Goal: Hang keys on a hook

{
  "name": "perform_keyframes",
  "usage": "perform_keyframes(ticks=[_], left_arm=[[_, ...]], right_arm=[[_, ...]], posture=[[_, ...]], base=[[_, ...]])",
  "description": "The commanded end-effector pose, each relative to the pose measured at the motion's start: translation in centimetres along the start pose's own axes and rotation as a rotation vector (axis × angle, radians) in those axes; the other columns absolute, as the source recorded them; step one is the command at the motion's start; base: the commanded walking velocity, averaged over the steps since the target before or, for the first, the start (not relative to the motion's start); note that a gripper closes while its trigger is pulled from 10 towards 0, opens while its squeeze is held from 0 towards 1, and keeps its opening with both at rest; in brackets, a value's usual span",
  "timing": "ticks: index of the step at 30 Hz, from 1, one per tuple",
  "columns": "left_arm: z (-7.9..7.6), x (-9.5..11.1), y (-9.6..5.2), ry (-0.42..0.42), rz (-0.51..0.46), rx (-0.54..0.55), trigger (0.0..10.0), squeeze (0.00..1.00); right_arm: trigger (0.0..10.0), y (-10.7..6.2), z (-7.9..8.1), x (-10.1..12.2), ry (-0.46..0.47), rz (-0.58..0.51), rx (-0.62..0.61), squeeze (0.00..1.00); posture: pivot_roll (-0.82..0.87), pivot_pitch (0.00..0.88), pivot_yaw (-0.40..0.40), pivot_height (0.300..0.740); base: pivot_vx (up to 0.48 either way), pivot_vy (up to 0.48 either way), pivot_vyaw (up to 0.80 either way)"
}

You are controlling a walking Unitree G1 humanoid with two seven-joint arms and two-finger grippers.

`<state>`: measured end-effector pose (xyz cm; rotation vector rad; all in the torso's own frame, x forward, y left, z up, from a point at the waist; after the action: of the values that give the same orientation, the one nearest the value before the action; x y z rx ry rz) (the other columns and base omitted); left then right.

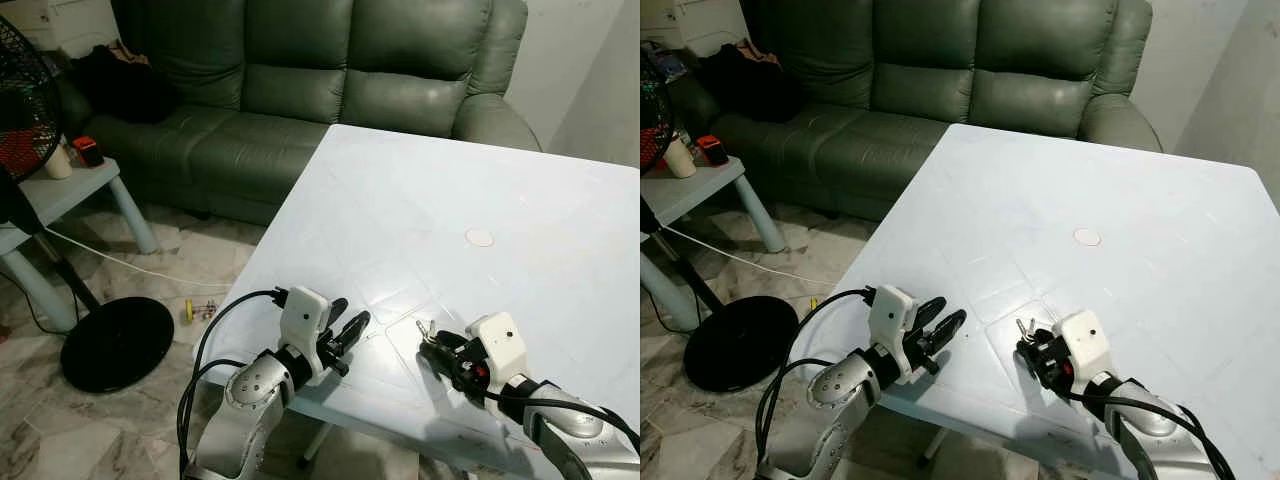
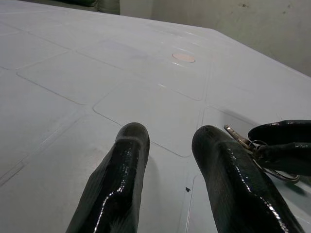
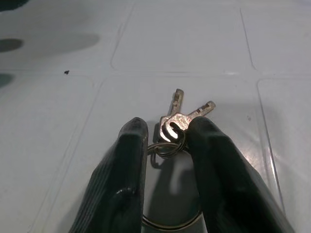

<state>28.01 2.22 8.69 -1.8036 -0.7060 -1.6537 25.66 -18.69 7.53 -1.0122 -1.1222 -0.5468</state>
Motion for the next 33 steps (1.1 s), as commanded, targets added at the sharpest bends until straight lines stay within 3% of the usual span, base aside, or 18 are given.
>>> perform_keyframes(ticks=[1, 2, 3, 22, 33], left_arm=[[-0.3, 0.6, 0.3, -0.011, -0.021, -0.001, 10.0, 0.0], [-0.3, 0.6, 0.3, -0.011, -0.021, -0.001, 10.0, 0.0], [-0.3, 0.6, 0.3, -0.012, -0.02, -0.001, 10.0, 0.0], [-0.2, 0.7, 0.3, -0.014, -0.02, 0.004, 10.0, 0.0], [-0.2, 0.8, 0.4, -0.011, -0.026, 0.006, 10.0, 0.0]], right_arm=[[1.8, -0.2, 0.1, 0.6, -0.036, -0.022, 0.007, 0.0], [1.8, -0.2, 0.1, 0.6, -0.036, -0.022, 0.007, 0.0], [0.0, -0.3, 0.1, 0.6, -0.029, -0.021, 0.014, 0.0], [0.0, -0.6, 0.5, 1.1, -0.06, -0.071, 0.046, 0.0], [0.0, -0.3, -0.4, 2.1, -0.042, -0.131, -0.015, 0.0]], posture=[[-0.01, 0.001, -0.007, 0.74], [-0.01, 0.001, -0.007, 0.74], [-0.01, 0.004, -0.008, 0.74], [-0.01, 0.011, -0.007, 0.74], [-0.01, 0.009, -0.005, 0.74]], base=[[0.0, 0.0, 0.0], [0.0, 0.0, 0.0], [0.0, 0.0, 0.0], [0.0, 0.0, 0.0], [0.0, 0.0, 0.0]])
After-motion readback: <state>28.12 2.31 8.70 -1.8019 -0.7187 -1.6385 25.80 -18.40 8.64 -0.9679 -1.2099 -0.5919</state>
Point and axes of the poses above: a point about 5 cm out from each wrist's last joint towards the gripper, its own y axis pointing out of the wrist towards the gripper, its own x axis along the axis of the wrist's last joint, z = x × y, the point moved 3 cm from there along y, pointing out of the wrist towards the gripper, and after that the axes turned 7 degrees about y, right-handed, at the moved point
